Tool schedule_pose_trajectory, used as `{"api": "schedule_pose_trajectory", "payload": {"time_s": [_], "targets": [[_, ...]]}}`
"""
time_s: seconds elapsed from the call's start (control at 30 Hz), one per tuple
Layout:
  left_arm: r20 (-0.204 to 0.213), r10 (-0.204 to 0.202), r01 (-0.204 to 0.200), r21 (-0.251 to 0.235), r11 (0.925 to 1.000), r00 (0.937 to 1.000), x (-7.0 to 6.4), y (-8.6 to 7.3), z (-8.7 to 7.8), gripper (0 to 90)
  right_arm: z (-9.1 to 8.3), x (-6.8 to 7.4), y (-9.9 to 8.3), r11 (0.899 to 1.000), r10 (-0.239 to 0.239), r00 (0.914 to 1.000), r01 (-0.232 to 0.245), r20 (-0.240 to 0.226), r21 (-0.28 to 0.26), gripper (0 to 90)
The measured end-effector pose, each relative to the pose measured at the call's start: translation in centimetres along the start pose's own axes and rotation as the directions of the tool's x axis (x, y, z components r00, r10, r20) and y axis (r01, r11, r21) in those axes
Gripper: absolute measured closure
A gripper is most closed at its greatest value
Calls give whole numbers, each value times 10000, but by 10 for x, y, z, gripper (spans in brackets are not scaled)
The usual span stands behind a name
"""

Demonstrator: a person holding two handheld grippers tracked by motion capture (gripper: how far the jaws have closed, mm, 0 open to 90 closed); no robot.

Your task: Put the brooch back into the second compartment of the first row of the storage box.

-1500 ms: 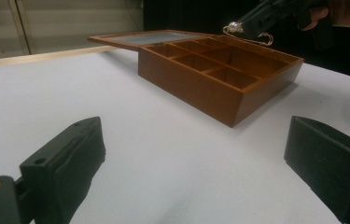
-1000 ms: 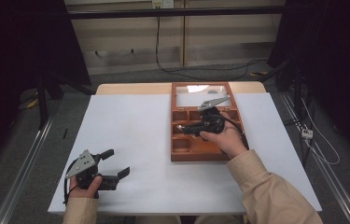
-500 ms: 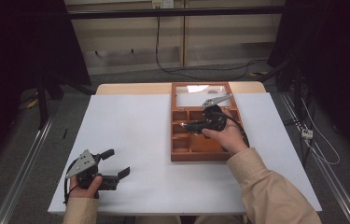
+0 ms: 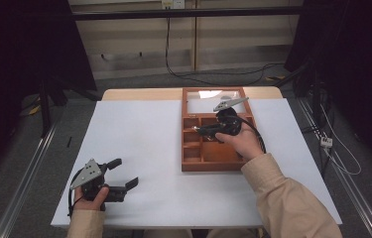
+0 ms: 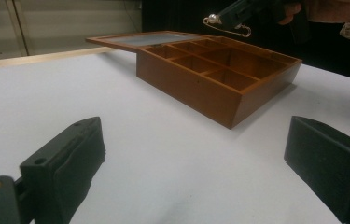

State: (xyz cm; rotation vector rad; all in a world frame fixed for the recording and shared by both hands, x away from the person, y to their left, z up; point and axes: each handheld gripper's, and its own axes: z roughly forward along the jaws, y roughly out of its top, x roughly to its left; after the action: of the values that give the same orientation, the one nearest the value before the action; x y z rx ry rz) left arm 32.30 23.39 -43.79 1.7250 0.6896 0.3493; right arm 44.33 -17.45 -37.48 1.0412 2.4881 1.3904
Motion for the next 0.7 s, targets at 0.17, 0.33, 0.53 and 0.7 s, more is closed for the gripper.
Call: {"api": "schedule_pose_trajectory", "payload": {"time_s": [0.17, 0.33, 0.53, 0.7], "targets": [[6, 3, -3, -4, 10000, 10000, 0, 0, 0, 47, 2, -2, 2, 10000, 30, 10000, -30, 74, -29, 806], [19, -15, 15, -11, 10000, 10000, 0, 0, 0, 47, 5, -6, 2, 10000, 34, 9999, -34, 116, 14, 807], [14, -5, 5, -14, 10000, 10000, 1, 0, 0, 47, 6, -10, 3, 9999, 116, 9998, -116, 184, -38, 807], [20, -30, 30, -26, 10000, 10000, 1, 0, 0, 47, 7, -15, 5, 9998, 192, 9994, -190, 298, -85, 806]]}}
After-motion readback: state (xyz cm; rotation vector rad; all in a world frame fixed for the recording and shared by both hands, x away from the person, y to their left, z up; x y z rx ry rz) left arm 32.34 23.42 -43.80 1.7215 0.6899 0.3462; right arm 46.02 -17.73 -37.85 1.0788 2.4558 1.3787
